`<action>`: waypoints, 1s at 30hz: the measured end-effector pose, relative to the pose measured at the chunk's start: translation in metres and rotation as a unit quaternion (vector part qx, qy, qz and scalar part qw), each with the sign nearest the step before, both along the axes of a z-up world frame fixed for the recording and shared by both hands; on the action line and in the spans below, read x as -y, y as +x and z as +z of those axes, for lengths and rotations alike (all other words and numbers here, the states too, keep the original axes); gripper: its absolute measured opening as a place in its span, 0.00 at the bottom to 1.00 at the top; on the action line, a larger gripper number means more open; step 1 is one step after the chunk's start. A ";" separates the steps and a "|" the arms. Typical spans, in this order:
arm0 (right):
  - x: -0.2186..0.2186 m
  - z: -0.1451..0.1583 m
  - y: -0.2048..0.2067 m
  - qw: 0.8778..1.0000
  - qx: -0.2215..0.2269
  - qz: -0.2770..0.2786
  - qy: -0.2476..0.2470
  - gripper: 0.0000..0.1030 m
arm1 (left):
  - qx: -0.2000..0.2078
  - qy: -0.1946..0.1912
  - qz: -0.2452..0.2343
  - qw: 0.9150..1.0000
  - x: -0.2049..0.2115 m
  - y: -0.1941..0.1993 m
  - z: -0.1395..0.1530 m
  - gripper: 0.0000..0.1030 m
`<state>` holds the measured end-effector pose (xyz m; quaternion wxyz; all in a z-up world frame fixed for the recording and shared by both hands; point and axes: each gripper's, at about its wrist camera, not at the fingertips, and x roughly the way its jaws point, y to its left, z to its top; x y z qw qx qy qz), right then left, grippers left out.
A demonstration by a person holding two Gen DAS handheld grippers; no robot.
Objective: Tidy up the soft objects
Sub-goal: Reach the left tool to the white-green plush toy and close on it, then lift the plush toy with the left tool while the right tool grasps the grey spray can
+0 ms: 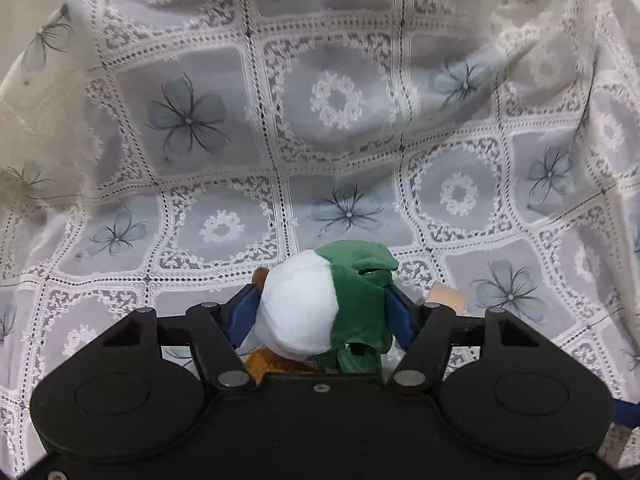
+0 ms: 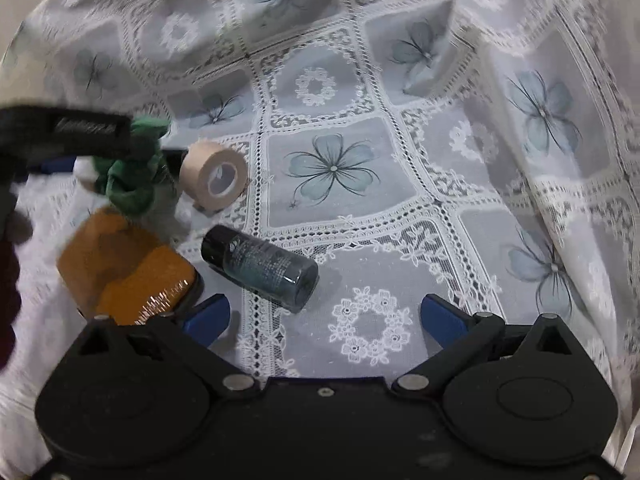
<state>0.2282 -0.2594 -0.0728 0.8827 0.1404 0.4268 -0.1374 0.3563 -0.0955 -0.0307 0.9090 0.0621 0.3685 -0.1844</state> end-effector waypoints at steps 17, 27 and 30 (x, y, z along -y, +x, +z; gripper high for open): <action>-0.026 0.003 0.041 0.992 -0.009 -0.085 0.092 0.79 | 0.023 -0.036 0.025 0.999 -0.047 -0.026 0.021 0.61; -0.026 0.002 0.046 0.994 -0.007 -0.086 0.064 0.69 | 0.028 -0.051 0.022 0.998 -0.062 -0.047 0.031 0.61; -0.024 0.008 0.040 0.995 -0.001 -0.083 0.054 0.69 | 0.025 -0.053 0.020 0.998 -0.066 -0.057 0.034 0.61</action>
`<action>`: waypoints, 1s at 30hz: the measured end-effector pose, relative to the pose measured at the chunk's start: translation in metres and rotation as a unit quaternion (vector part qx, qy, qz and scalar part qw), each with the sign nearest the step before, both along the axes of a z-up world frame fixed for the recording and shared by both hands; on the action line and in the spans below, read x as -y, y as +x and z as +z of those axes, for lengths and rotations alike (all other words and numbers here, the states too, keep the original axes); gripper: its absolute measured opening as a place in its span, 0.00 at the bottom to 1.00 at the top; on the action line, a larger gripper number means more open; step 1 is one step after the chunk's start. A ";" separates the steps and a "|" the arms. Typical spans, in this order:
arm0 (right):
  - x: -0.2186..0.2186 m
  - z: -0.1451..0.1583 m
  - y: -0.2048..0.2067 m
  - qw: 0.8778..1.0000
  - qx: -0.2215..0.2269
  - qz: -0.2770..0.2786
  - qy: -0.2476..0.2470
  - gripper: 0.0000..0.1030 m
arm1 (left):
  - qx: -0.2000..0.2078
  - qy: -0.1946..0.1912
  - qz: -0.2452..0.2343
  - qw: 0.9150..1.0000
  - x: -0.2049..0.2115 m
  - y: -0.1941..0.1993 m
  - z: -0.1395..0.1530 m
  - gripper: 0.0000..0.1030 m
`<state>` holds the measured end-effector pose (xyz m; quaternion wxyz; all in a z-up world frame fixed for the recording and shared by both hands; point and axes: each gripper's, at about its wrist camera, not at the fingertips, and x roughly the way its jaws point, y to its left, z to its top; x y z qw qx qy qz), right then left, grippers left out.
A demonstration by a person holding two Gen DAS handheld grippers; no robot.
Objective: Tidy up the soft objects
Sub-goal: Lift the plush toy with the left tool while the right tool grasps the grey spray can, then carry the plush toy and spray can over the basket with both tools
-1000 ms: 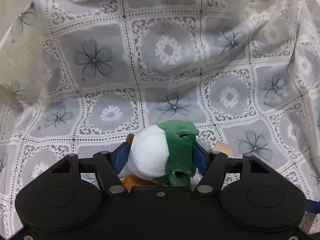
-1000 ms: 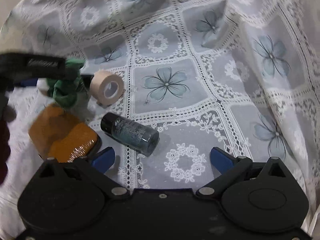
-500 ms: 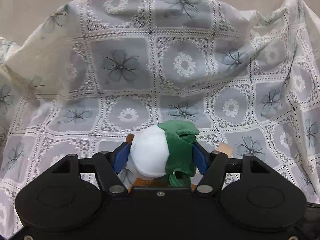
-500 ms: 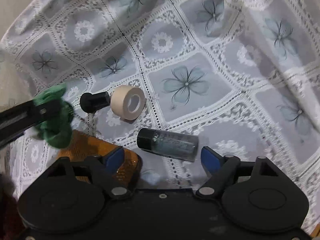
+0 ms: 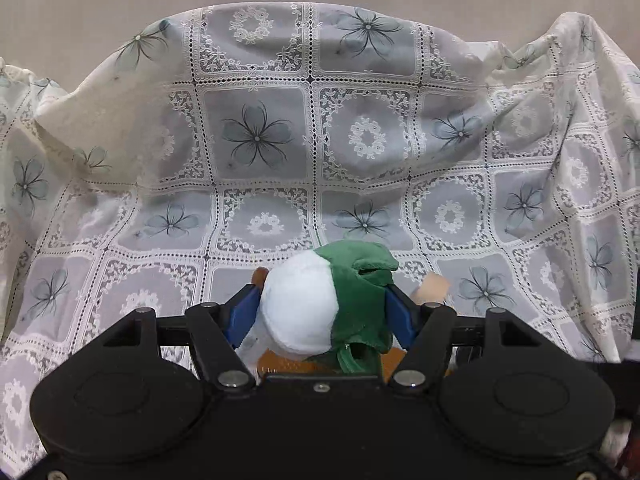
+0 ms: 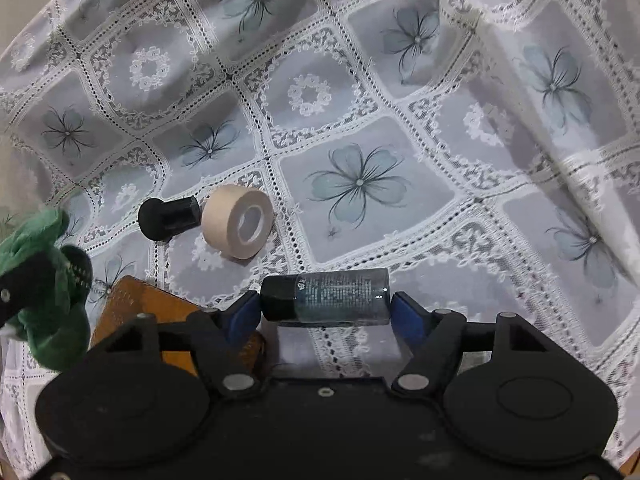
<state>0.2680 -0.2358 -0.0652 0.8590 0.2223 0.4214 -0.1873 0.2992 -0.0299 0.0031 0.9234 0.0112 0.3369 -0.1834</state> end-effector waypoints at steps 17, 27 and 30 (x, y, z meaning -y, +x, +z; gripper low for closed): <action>-0.012 0.075 -0.111 0.994 0.068 0.090 0.011 0.69 | -0.022 -0.021 0.009 0.999 -0.025 -0.111 0.029 0.58; -0.027 0.091 -0.199 0.990 0.089 0.107 0.014 0.69 | -0.018 0.019 0.013 1.000 -0.032 -0.163 0.019 0.65; -0.030 0.088 -0.210 0.991 0.086 0.106 0.015 0.69 | -0.035 0.044 0.022 0.998 -0.026 -0.155 0.003 0.72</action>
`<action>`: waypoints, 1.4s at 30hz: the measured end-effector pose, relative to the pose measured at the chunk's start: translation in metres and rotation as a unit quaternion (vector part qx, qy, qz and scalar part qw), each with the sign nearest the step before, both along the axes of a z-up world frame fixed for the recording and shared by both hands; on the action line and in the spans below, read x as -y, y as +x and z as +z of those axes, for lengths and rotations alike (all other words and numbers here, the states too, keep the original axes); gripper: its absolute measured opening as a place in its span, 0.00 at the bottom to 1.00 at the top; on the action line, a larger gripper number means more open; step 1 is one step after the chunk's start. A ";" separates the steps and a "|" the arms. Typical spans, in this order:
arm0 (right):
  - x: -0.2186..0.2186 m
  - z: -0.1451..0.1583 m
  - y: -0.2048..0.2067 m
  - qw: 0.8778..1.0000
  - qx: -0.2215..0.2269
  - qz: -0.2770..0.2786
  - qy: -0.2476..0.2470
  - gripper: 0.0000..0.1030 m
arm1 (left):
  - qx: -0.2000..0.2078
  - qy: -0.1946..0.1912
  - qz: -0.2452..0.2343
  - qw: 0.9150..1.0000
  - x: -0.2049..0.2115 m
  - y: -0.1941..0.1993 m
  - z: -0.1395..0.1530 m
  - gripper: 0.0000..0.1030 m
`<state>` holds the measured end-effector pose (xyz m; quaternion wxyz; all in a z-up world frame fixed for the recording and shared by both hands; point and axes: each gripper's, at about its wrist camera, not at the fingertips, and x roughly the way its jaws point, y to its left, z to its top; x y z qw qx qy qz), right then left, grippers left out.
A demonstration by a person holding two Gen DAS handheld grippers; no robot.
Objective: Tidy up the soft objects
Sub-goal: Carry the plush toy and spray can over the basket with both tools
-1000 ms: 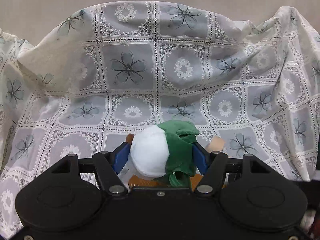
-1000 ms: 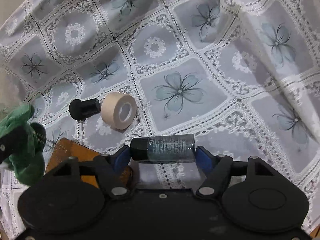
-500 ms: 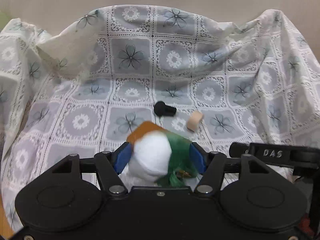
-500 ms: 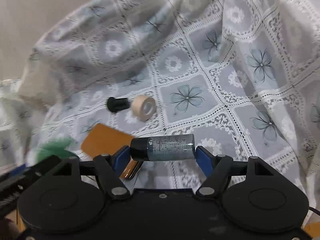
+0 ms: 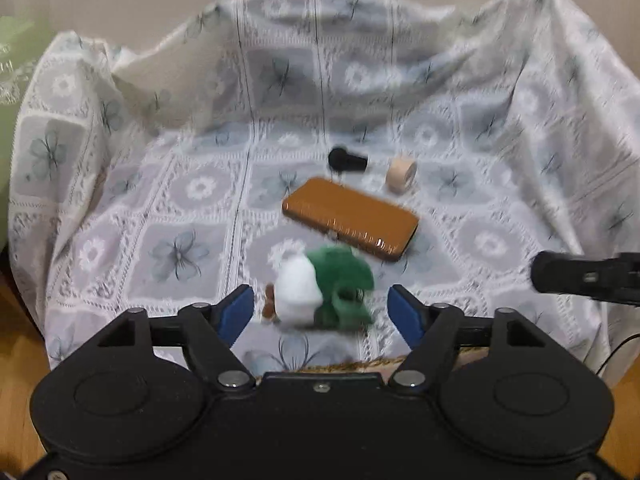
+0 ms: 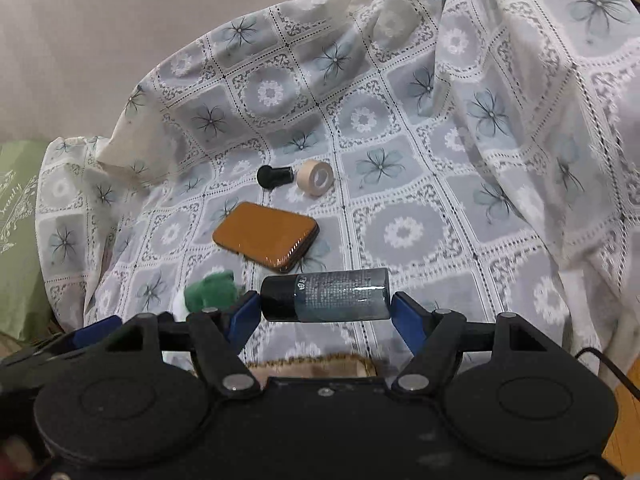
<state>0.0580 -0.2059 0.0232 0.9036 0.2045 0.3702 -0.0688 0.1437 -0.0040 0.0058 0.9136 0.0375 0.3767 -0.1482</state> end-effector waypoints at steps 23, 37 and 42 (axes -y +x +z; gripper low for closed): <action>0.006 -0.056 0.052 0.996 -0.080 0.015 0.025 0.69 | -0.079 0.013 0.042 0.996 0.018 0.082 -0.063 0.91; 0.016 -0.074 0.074 0.995 -0.095 0.018 0.032 0.69 | -0.093 -0.016 0.025 0.995 0.017 0.089 -0.061 0.56; 0.015 -0.063 0.071 0.996 -0.082 0.018 0.027 0.69 | -0.075 -0.031 0.028 0.996 0.005 0.080 -0.033 0.56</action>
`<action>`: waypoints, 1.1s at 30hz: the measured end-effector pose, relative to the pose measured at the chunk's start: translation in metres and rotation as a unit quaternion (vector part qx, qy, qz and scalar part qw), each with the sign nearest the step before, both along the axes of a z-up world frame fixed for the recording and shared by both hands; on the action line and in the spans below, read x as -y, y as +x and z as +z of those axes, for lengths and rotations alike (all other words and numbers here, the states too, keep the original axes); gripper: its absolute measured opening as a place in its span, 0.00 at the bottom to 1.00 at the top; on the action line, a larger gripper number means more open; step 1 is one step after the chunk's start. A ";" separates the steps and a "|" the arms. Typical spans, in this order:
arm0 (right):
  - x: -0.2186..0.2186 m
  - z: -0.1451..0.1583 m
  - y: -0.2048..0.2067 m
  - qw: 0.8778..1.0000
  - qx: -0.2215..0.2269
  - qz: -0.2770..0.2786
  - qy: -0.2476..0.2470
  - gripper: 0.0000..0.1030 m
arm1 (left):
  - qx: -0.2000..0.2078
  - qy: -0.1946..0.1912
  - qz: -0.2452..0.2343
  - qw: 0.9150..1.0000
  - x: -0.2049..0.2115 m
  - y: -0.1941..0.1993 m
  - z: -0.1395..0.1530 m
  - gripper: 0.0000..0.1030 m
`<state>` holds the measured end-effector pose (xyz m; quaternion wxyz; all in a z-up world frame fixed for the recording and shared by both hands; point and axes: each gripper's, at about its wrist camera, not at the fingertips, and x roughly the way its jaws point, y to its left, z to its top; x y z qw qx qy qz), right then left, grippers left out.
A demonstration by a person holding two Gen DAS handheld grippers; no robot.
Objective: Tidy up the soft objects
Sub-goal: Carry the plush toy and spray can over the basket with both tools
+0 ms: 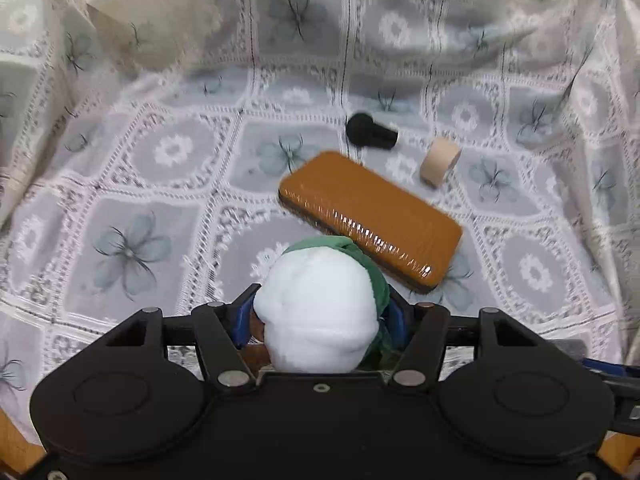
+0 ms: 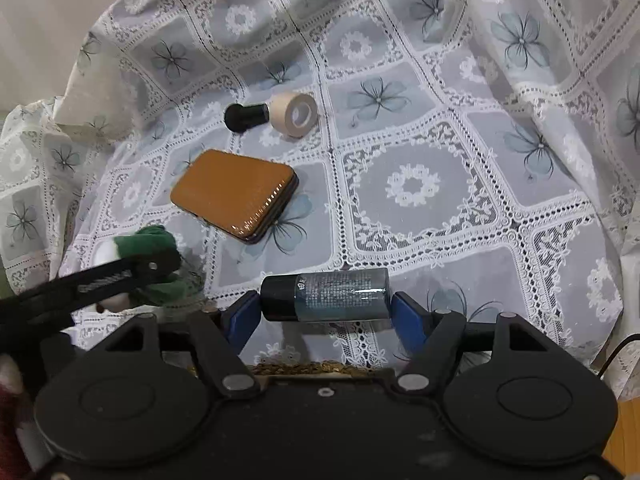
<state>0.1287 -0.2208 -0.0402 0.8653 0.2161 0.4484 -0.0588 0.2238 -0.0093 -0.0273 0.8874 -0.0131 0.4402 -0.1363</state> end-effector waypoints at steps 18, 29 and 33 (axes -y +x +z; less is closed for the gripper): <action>-0.026 0.069 -0.104 0.994 0.102 0.032 -0.026 0.69 | 0.009 -0.016 0.003 1.000 -0.039 -0.109 0.054 0.57; -0.047 0.072 -0.164 0.993 0.112 0.036 -0.033 0.69 | -0.009 -0.004 0.002 1.000 -0.040 -0.159 0.035 0.58; -0.050 0.073 -0.177 0.992 0.113 0.036 -0.034 0.69 | -0.002 0.000 0.007 1.000 -0.040 -0.168 0.034 0.64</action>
